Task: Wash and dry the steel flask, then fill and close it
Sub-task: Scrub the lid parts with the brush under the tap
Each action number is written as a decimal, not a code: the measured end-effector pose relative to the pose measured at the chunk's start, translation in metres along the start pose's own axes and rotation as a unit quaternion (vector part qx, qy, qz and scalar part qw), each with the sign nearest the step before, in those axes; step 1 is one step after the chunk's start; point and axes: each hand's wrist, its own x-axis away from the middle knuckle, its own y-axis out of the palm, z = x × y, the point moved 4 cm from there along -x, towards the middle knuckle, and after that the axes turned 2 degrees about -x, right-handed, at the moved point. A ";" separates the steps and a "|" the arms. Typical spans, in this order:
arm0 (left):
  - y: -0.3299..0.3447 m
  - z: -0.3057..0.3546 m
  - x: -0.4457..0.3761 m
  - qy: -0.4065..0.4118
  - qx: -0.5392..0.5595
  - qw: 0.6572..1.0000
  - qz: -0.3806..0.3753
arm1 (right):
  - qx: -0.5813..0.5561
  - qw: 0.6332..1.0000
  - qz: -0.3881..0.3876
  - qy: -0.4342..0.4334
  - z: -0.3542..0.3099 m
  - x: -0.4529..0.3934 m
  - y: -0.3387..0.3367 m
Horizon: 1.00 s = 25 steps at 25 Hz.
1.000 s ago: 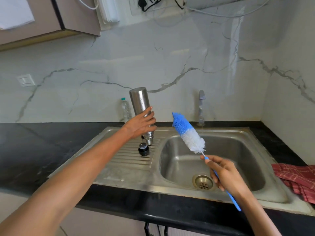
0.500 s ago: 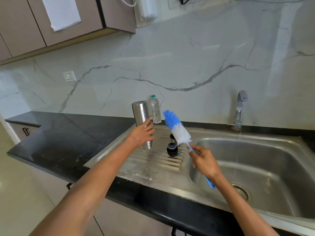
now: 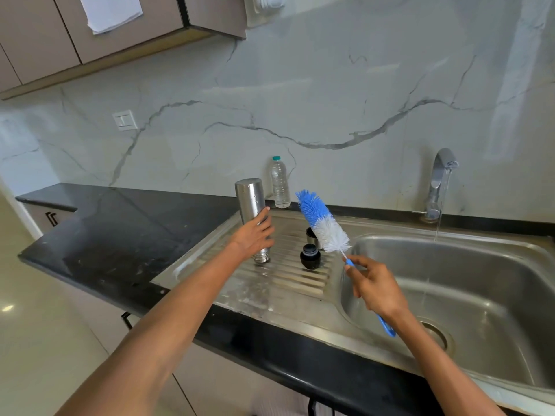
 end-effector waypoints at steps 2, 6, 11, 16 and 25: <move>-0.002 0.000 -0.001 -0.001 -0.009 1.000 0.000 | -0.001 1.000 -0.002 0.000 0.000 0.001 0.000; -0.001 0.001 -0.003 -0.002 -0.017 1.000 -0.014 | 0.009 1.000 -0.003 0.003 0.003 0.001 -0.001; -0.007 0.008 -0.010 0.009 -0.044 0.999 -0.008 | 0.008 1.000 -0.009 0.008 0.002 0.005 -0.002; -0.013 0.010 -0.009 0.011 -0.083 0.996 -0.010 | 0.006 1.000 -0.013 0.023 0.007 0.004 -0.004; -0.022 0.006 -0.010 0.017 0.038 0.999 0.018 | -0.004 0.999 0.006 0.049 0.014 0.000 -0.015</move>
